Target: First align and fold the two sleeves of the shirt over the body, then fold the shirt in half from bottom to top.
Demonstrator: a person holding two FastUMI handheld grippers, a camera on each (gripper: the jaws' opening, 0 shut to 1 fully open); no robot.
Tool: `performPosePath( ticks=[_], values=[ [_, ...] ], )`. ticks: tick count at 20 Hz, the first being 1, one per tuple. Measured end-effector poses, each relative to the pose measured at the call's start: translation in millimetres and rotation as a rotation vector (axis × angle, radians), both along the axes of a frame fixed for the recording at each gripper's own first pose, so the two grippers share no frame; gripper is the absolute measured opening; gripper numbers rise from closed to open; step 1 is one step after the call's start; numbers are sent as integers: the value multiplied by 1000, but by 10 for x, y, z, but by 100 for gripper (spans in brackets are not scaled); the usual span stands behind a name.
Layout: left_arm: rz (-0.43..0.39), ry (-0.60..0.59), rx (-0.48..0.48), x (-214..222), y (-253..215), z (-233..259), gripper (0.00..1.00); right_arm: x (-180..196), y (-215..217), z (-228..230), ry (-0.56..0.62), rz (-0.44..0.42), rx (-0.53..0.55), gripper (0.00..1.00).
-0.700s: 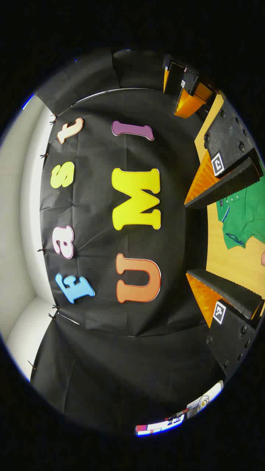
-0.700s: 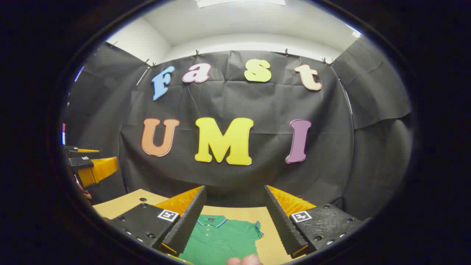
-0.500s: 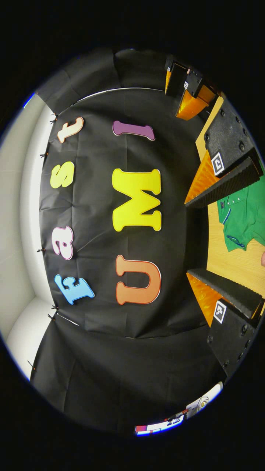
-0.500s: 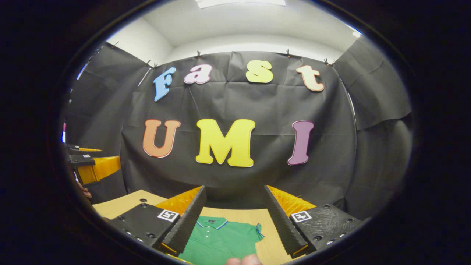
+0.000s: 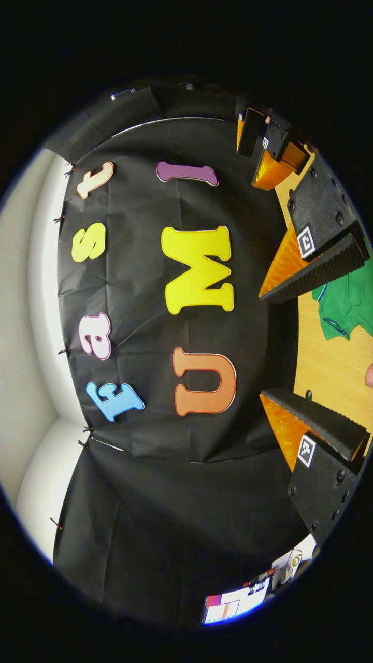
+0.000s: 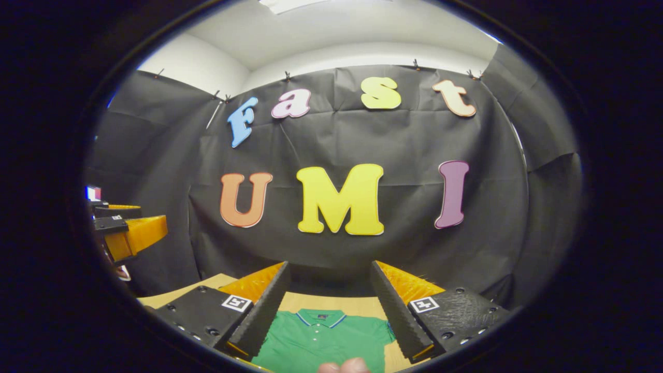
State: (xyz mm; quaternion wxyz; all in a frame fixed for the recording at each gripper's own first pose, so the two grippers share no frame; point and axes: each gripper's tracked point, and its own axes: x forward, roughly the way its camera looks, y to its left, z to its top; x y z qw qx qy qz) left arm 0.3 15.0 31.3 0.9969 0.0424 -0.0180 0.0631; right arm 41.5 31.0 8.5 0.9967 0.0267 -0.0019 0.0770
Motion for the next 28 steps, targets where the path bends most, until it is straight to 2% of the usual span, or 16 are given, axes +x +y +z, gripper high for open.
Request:
performPosePath(
  ticks=[1,2,17,23,28],
  values=[
    [0,-1,4,5,-22,9,90,16,-30,3,-1,-3,-1,96],
    [-3,-2,5,18,-39,10,100,24,-70,-7,0,-9,-2,96],
    [-61,38,-62,251,-238,-222,100,9,-545,-168,51,-80,-68,96],
    [-78,47,-78,350,-267,-328,100,134,-834,-608,169,-109,-134,95],
    [-104,73,-62,437,-382,-434,100,317,-1073,-1177,292,-126,-163,95]
  ],
)
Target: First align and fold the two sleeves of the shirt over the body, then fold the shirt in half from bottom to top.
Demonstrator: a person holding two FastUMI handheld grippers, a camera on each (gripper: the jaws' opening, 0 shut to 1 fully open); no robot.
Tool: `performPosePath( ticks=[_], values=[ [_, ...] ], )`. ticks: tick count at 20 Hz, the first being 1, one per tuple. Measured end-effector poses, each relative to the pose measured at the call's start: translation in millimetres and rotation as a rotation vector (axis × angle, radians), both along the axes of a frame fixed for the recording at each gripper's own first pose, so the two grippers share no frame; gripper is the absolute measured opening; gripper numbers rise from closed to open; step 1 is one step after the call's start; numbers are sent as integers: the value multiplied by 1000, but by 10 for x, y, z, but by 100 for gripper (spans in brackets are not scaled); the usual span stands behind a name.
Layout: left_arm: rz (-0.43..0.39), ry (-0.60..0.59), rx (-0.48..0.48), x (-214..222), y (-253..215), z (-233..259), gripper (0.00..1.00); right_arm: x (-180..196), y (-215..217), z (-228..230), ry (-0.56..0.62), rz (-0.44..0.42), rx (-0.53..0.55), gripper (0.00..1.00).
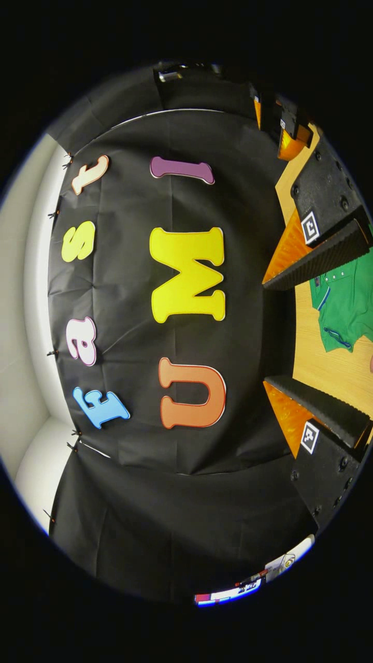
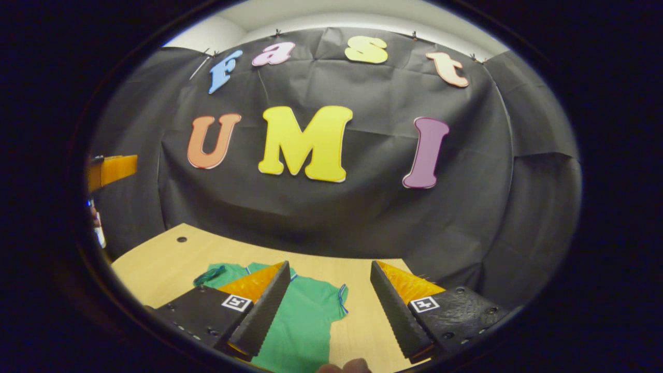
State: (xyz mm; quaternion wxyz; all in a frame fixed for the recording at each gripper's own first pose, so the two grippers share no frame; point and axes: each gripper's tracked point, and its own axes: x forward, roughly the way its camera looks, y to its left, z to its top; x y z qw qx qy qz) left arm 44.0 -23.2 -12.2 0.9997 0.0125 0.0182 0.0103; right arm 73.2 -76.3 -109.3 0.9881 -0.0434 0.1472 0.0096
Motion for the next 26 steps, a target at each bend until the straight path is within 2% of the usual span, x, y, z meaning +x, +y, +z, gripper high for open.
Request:
performPosePath(
  ticks=[12,14,19,23,25,26],
  values=[
    [71,52,20,120,135,-103,100,926,-363,-1647,321,-27,71,95],
    [78,58,22,142,131,-99,100,1070,-392,-1949,362,-27,77,98],
    [98,83,42,170,175,-156,100,1367,-440,-2607,474,-53,89,95],
    [100,106,50,233,197,-220,100,1473,-473,-2885,537,-70,89,70],
    [95,110,56,255,180,-220,100,1462,-482,-2990,577,-72,87,46],
    [94,108,61,261,173,-210,100,1465,-489,-3017,585,-76,89,26]
  ],
)
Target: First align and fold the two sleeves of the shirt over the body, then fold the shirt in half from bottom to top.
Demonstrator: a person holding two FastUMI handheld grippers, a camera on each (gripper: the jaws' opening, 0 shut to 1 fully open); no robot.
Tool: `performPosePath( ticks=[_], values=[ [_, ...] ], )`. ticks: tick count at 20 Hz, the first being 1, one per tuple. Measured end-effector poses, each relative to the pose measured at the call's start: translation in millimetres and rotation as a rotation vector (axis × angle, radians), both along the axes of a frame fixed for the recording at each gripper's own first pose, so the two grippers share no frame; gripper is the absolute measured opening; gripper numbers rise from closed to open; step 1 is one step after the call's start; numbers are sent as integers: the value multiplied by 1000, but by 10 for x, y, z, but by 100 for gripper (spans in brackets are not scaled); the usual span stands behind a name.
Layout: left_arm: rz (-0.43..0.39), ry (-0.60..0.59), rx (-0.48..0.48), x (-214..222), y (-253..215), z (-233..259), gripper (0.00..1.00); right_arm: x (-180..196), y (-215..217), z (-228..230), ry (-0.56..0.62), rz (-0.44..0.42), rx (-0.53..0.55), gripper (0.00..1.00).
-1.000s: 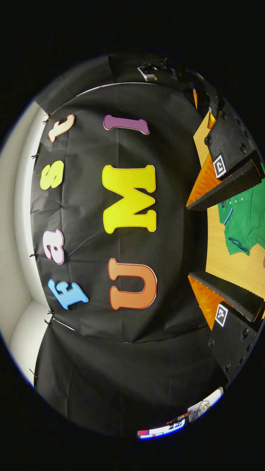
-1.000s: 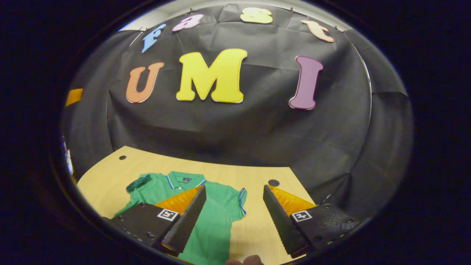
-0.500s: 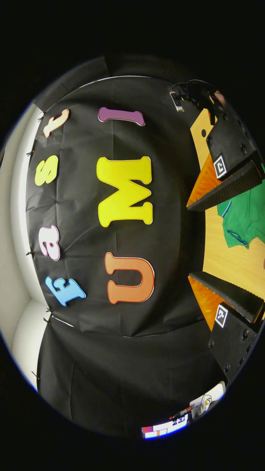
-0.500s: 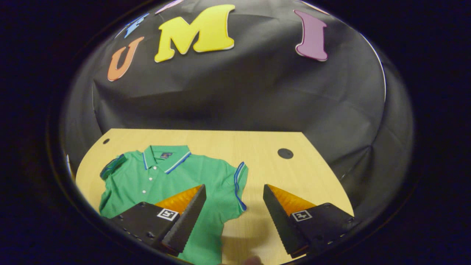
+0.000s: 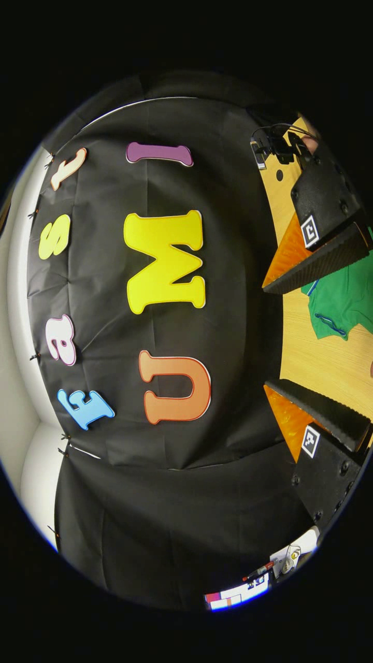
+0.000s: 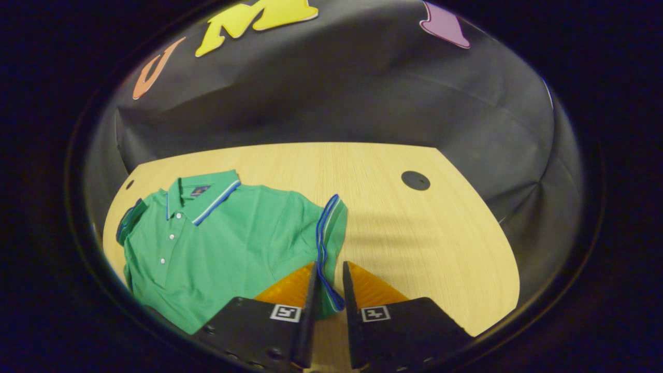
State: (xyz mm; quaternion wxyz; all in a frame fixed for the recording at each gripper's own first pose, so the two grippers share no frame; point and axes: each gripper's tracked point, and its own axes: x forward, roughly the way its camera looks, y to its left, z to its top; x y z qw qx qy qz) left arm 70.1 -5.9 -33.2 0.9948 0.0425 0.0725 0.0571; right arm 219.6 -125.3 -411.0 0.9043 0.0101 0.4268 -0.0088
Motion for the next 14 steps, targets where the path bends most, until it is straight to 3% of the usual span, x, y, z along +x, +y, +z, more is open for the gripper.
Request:
performPosePath(
  ticks=[1,2,3,8,14],
  values=[
    [0,-1,6,2,2,5,100,14,-2,-6,4,-4,-3,22],
    [-1,-2,10,-4,-7,8,100,17,21,21,-1,-5,14,4],
    [-4,-3,11,-4,-20,17,100,28,59,1,-2,0,37,1],
    [-11,-5,11,-21,-31,53,100,50,125,398,-62,9,51,0],
    [6,-4,-13,-145,52,64,100,48,787,920,-134,69,104,0]
  ],
)
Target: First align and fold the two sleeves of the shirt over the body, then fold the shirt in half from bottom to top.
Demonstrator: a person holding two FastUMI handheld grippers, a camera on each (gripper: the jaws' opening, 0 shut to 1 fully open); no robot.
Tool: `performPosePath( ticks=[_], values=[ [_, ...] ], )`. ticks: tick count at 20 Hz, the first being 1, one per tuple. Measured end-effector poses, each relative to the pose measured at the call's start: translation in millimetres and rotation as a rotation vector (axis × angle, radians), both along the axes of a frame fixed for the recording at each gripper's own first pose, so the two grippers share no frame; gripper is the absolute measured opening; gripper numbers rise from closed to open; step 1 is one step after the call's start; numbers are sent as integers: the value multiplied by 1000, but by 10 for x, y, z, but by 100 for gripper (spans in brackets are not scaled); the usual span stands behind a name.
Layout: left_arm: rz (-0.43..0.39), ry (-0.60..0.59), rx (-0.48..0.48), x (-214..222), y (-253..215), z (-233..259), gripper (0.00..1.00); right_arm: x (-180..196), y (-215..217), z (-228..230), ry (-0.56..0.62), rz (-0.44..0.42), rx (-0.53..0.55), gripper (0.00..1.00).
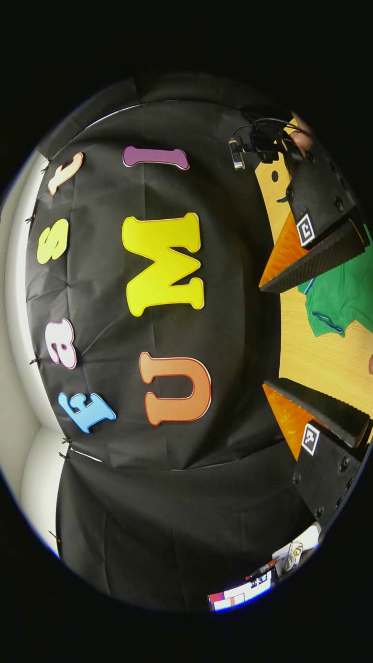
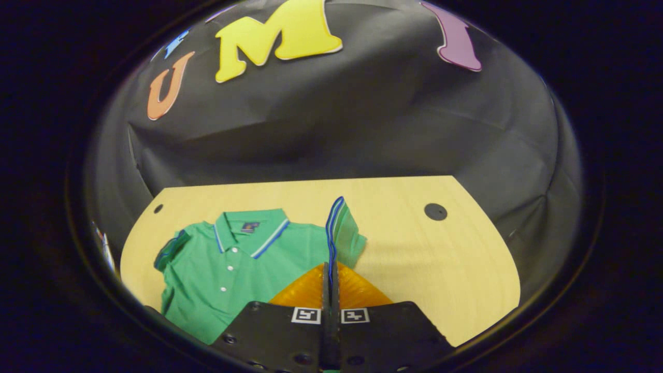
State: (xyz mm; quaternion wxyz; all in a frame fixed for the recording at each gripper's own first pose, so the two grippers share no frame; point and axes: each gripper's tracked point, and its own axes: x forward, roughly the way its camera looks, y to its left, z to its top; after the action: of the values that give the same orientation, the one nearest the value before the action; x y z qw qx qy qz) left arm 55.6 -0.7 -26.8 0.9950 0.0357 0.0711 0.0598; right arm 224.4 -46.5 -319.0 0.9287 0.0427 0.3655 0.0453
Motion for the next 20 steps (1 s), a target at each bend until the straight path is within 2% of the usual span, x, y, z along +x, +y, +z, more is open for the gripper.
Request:
performPosePath(
  ticks=[4,8,10,11,12,13,17,20],
  values=[
    [24,-1,5,-105,141,19,100,16,586,98,-8,51,31,0],
    [60,13,2,-216,302,0,100,-8,1011,-61,38,82,40,0],
    [73,17,-1,-248,353,-11,100,-39,1191,-82,57,96,78,2],
    [76,17,-2,-250,365,-7,96,-67,1227,-26,51,103,86,19],
    [75,18,-5,-260,373,-15,100,-83,1279,50,36,116,99,22],
    [72,19,-11,-246,369,-30,100,-88,1275,126,16,125,100,30],
    [37,35,-64,-189,308,-147,100,-140,1014,696,-137,124,30,96],
    [-13,67,-67,-5,217,-378,100,-330,816,1198,-251,100,8,96]
  ],
)
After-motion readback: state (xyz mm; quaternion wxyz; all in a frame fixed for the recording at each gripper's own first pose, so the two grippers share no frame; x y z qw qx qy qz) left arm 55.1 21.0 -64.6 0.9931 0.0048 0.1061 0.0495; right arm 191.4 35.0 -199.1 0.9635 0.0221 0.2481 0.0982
